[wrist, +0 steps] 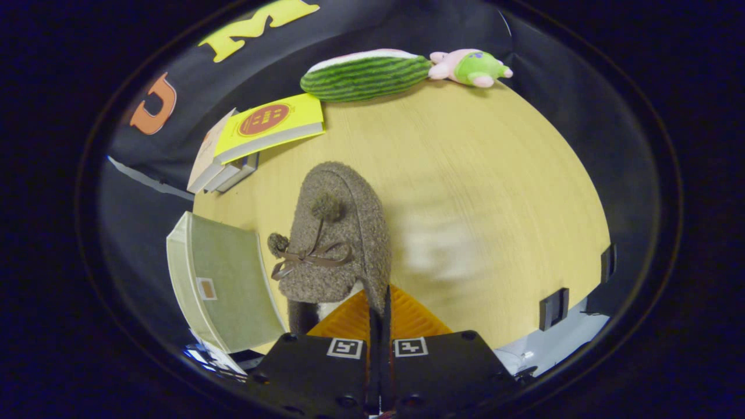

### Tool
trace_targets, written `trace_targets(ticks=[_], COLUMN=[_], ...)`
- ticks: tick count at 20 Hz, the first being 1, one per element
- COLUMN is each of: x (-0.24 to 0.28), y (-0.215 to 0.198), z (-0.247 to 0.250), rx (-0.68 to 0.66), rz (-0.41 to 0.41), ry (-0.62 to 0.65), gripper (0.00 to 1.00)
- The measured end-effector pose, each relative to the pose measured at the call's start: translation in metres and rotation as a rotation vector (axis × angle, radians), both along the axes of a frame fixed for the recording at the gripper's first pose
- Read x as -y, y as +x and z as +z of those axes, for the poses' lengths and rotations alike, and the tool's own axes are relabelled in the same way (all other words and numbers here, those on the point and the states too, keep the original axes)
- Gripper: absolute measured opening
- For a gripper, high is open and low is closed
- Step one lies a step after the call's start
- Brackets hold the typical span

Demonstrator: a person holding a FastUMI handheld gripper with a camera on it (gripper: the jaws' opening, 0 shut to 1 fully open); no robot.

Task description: Open the storage box then place both shoes into the box .Put the left shoe in first, then the right shoe, with the right side of both shoes facing outward in a uniform manner.

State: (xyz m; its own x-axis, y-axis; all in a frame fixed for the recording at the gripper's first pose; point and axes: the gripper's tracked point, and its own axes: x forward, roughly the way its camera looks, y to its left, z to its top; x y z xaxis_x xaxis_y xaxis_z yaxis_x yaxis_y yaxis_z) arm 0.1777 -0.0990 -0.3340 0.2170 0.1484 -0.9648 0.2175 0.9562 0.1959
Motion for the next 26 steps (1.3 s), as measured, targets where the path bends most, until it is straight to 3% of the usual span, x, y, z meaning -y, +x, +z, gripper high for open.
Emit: trace_targets(ticks=[8,15,20,26], x=[-0.062,-0.15,-0.224,-0.272], y=[-0.011,-0.028,-0.033,-0.025], z=[0.075,0.118,0.122,0.087], rx=[0.069,0.109,0.115,0.131], rz=[0.051,0.11,0.111,0.064], ry=[0.035,0.086,0.187,0.196], gripper=[0.06,0.07,0.06,0.06])
